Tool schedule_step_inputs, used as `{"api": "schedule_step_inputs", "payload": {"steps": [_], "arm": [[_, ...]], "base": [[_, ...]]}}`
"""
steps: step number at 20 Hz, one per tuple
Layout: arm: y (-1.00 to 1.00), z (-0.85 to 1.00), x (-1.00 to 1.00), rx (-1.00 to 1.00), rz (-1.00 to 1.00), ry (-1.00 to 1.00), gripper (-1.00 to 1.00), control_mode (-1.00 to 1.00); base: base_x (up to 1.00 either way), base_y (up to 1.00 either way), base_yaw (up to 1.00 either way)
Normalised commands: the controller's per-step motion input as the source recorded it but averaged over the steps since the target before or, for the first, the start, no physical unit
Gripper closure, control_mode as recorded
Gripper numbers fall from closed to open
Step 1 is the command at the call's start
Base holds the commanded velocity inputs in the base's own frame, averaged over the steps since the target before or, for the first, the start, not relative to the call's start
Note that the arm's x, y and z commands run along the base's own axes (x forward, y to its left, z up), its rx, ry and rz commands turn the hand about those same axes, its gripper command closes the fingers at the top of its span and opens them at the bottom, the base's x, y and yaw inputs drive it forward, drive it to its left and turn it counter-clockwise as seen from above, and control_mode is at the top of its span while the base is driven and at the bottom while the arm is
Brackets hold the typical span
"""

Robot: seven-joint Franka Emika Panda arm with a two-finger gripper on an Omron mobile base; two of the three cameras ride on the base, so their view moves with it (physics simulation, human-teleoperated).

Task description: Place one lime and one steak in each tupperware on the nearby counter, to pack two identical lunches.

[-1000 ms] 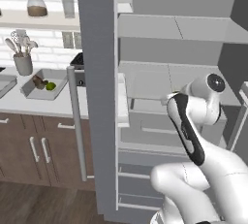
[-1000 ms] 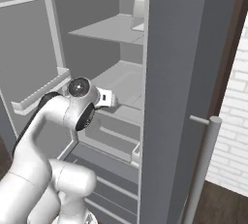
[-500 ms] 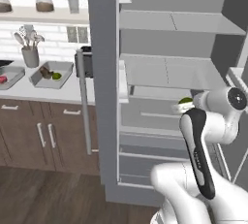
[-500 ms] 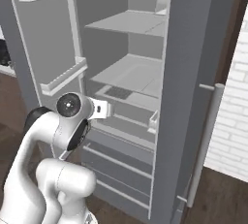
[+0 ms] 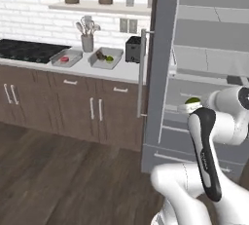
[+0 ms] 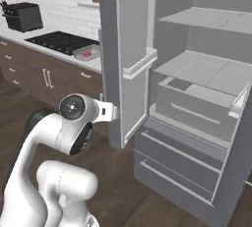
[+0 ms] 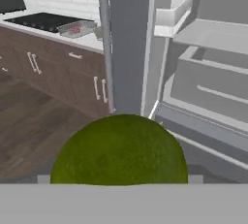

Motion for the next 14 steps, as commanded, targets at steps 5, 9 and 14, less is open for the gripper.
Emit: {"api": "schedule_step_inputs", "payload": {"steps": [5,9,14], "arm": [[0.0,0.0,0.0,0.0,0.0,0.0,1.0,1.0],[0.0,0.0,0.0,0.0,0.0,0.0,1.0,1.0],[0.0,0.0,0.0,0.0,0.0,0.0,1.0,1.0]], "base": [[0.0,0.84,0.72],[0.52,0.59,0.57],[1.0,-0.14,0.14]]}}
